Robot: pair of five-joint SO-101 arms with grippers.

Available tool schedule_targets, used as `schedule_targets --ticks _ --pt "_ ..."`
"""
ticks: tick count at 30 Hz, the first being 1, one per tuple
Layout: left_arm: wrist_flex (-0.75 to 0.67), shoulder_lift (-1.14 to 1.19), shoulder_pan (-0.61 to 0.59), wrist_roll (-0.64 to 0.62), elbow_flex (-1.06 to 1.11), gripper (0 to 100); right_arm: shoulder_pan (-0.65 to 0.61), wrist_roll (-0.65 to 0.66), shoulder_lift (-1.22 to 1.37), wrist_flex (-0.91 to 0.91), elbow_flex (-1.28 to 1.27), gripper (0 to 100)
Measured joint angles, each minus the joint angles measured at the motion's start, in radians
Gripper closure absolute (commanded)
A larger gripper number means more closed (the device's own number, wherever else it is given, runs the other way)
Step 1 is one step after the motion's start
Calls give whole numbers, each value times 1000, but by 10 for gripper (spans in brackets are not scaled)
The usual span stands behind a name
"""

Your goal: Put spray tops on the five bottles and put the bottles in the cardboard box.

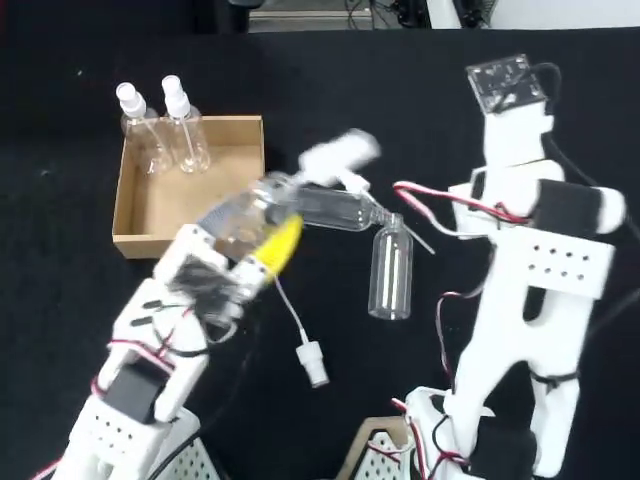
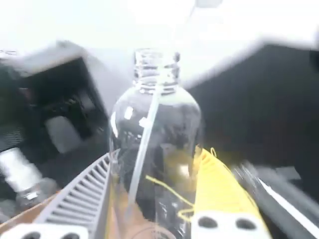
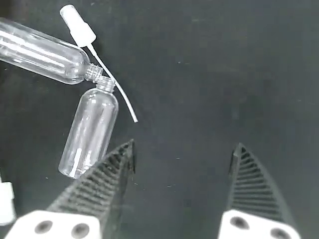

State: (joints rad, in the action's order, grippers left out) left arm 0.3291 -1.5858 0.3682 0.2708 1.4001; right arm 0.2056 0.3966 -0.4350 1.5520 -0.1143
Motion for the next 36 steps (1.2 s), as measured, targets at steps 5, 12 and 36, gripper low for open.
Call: schedule_targets --ticks 5,12,36 --pt "-137 -169 -176 -192 97 970 -69 -48 -12 -176 -212 727" --pt "-184 -222 -239 -245 173 968 -189 -137 -11 -460 -485 727" --pt "-256 -221 -1063 -252 275 970 -226 -272 -11 -776 -778 727"
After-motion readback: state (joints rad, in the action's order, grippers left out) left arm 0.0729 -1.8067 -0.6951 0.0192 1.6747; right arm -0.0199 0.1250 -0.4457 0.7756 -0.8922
